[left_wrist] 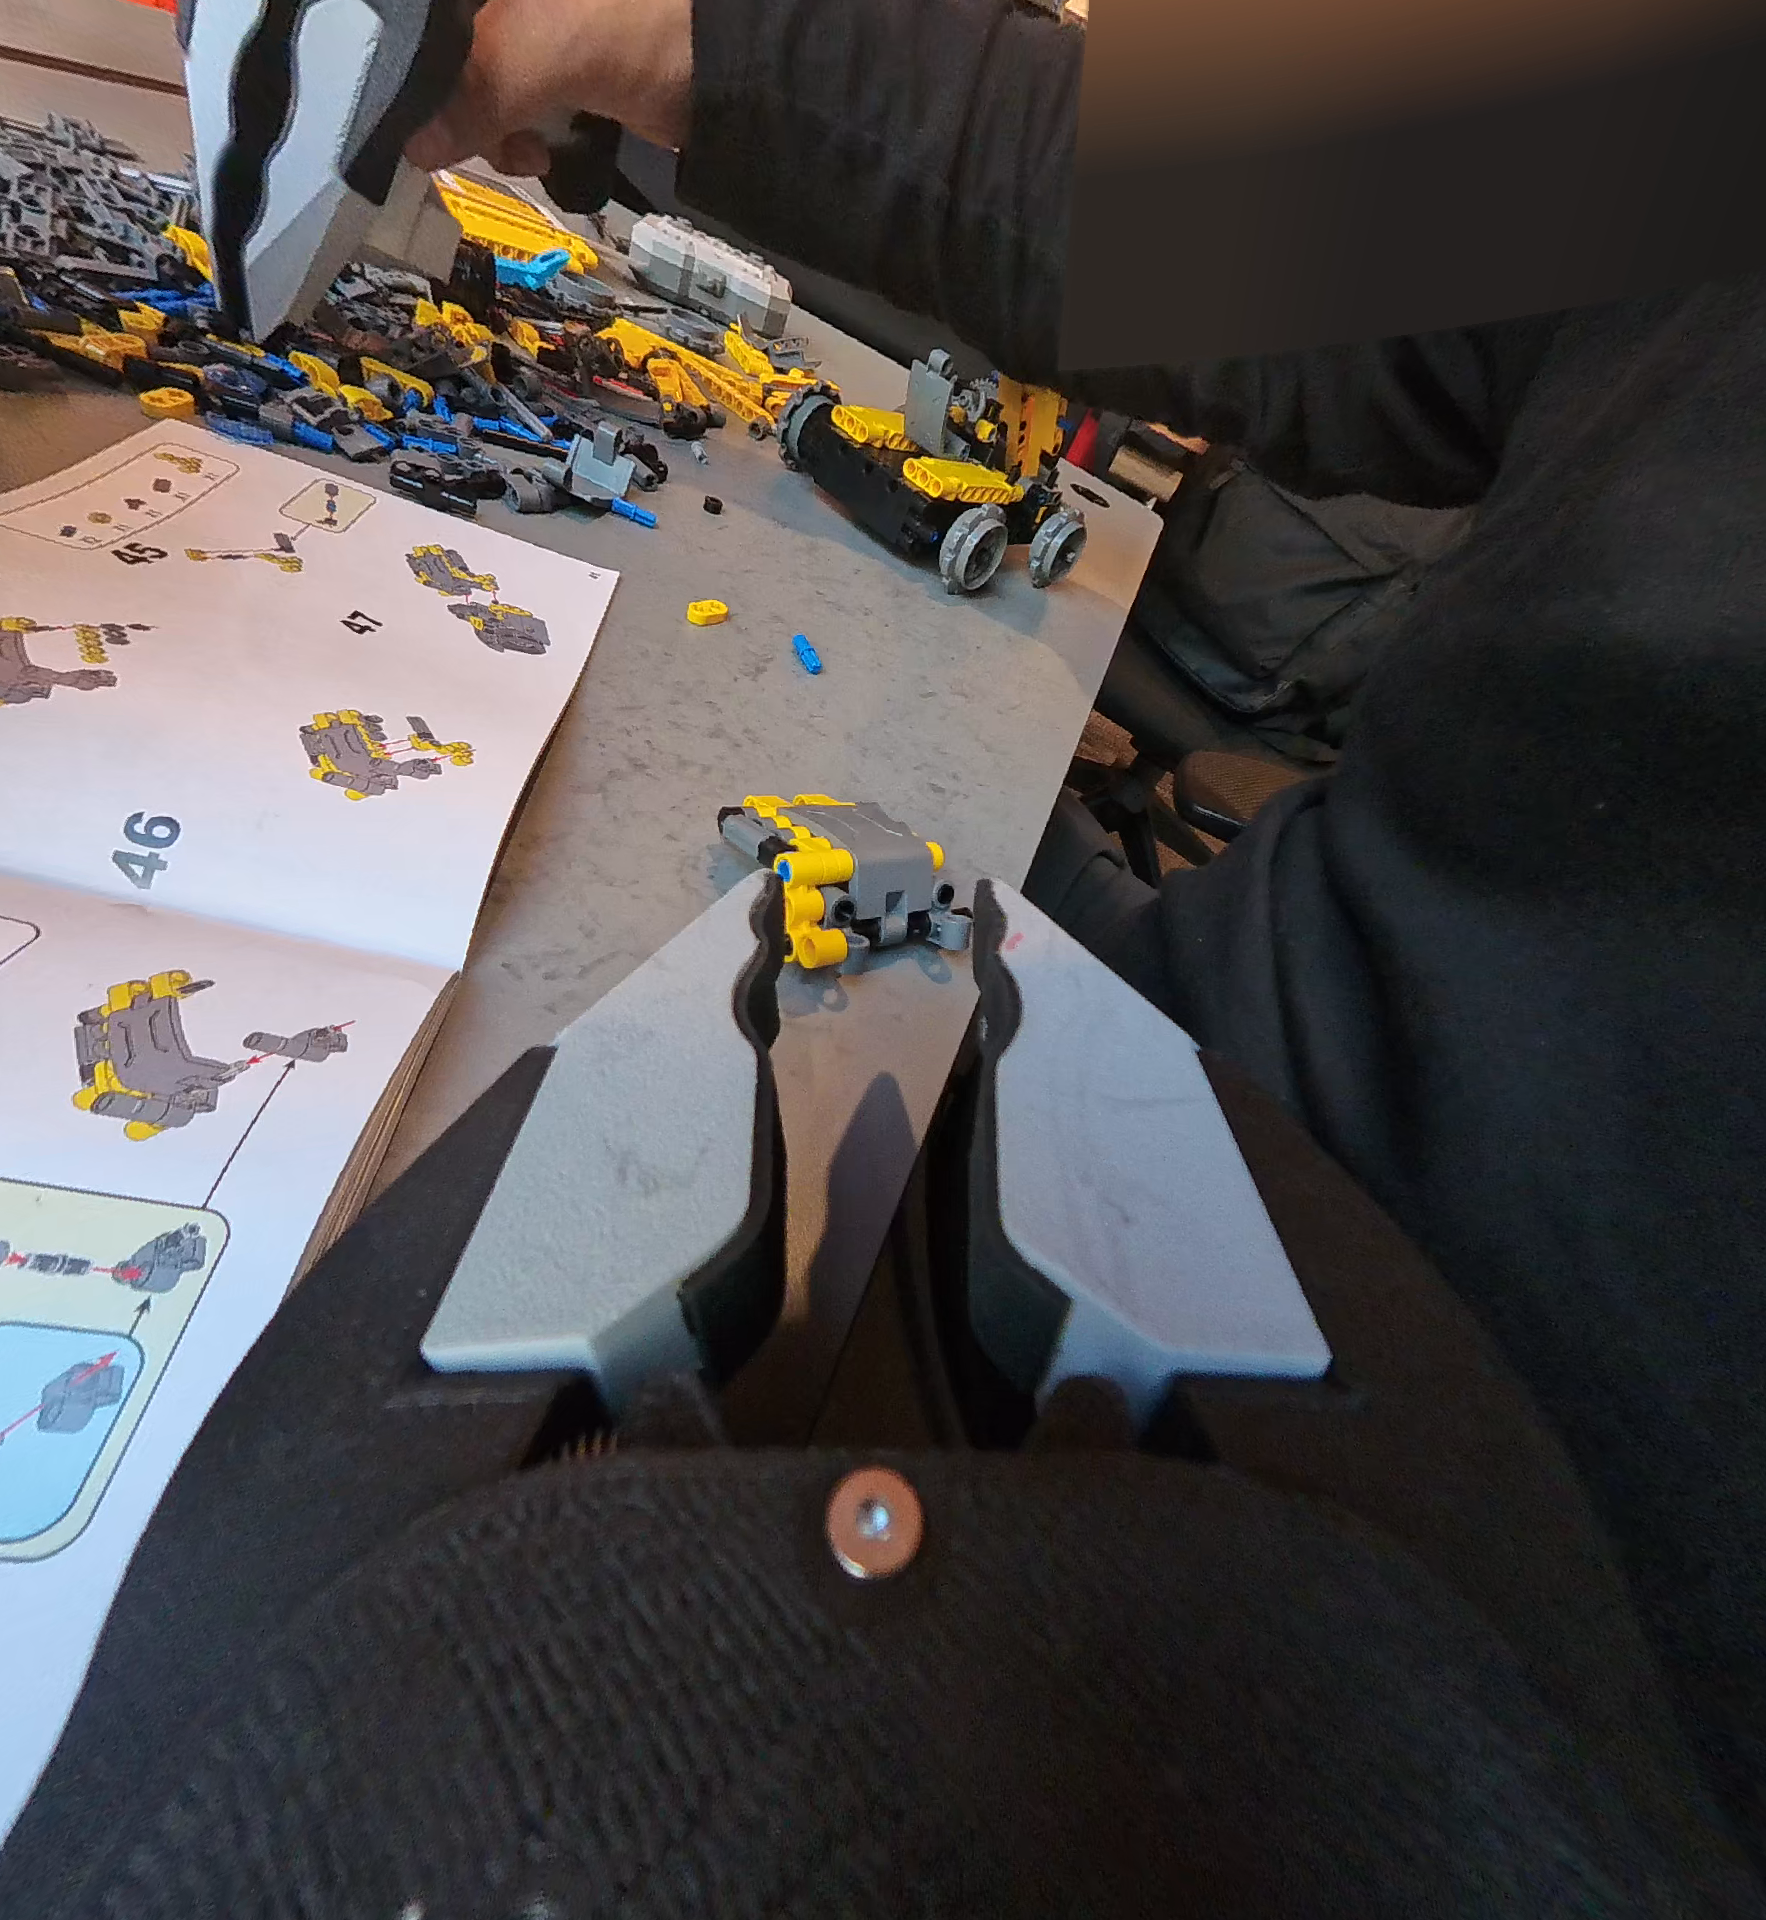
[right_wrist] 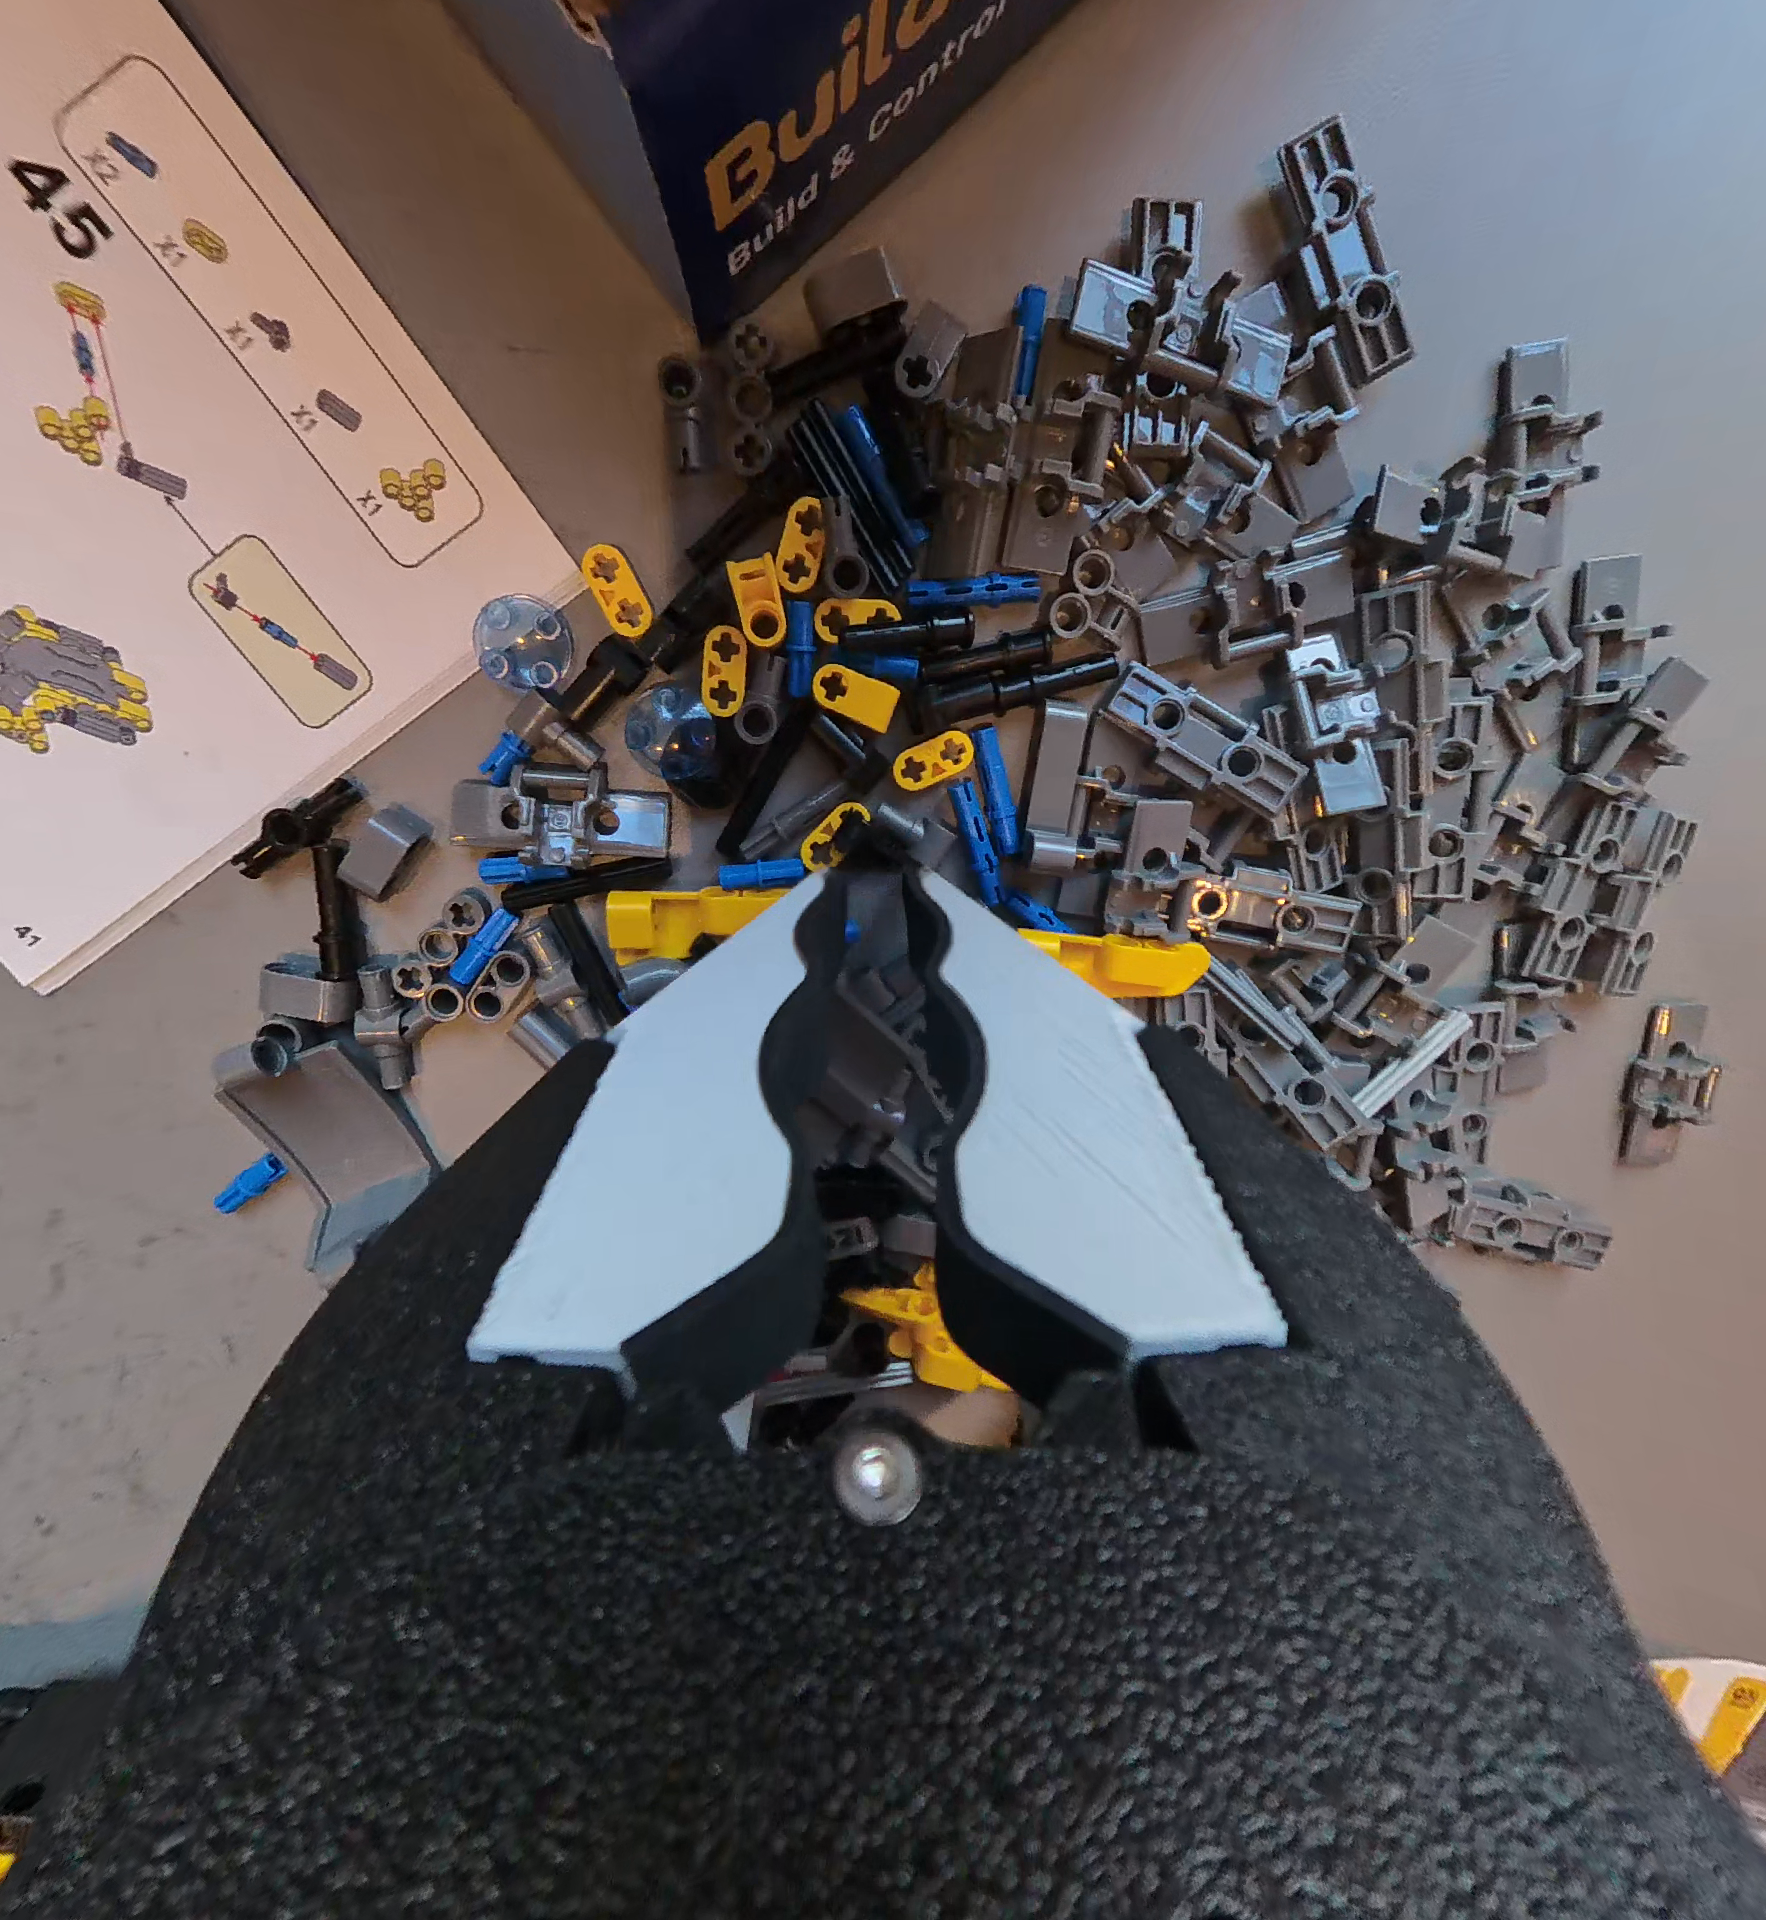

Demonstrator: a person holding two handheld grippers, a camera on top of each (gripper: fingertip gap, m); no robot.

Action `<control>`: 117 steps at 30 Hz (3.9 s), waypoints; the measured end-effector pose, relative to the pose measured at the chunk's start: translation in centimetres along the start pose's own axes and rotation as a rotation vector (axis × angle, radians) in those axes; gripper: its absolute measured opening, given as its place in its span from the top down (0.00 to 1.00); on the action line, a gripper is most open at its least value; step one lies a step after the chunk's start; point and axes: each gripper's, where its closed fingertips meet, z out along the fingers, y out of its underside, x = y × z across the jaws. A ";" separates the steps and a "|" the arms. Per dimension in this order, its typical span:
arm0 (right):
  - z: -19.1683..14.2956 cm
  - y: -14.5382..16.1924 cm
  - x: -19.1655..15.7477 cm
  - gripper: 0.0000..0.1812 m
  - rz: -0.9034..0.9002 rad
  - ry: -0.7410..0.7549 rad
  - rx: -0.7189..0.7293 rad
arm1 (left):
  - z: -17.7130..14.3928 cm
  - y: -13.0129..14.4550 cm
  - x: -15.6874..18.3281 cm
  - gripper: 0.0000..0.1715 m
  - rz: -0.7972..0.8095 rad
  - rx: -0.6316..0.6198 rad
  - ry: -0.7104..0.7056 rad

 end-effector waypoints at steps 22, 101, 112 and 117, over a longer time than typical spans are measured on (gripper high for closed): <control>-1.8 -0.7 -0.4 0.97 0.072 -0.001 0.130 | 0.0 0.0 0.0 0.81 -0.002 -0.001 -0.001; -4.1 1.6 -16.5 0.97 0.135 -0.047 0.175 | 0.1 0.0 -0.2 0.82 -0.016 -0.001 -0.015; -2.9 1.4 -18.7 1.00 0.127 -0.142 0.166 | 0.0 0.0 -0.1 0.82 -0.017 -0.005 -0.003; -5.3 0.9 -18.1 1.00 0.179 -0.089 0.258 | 0.0 0.0 -0.1 0.82 -0.019 -0.004 -0.003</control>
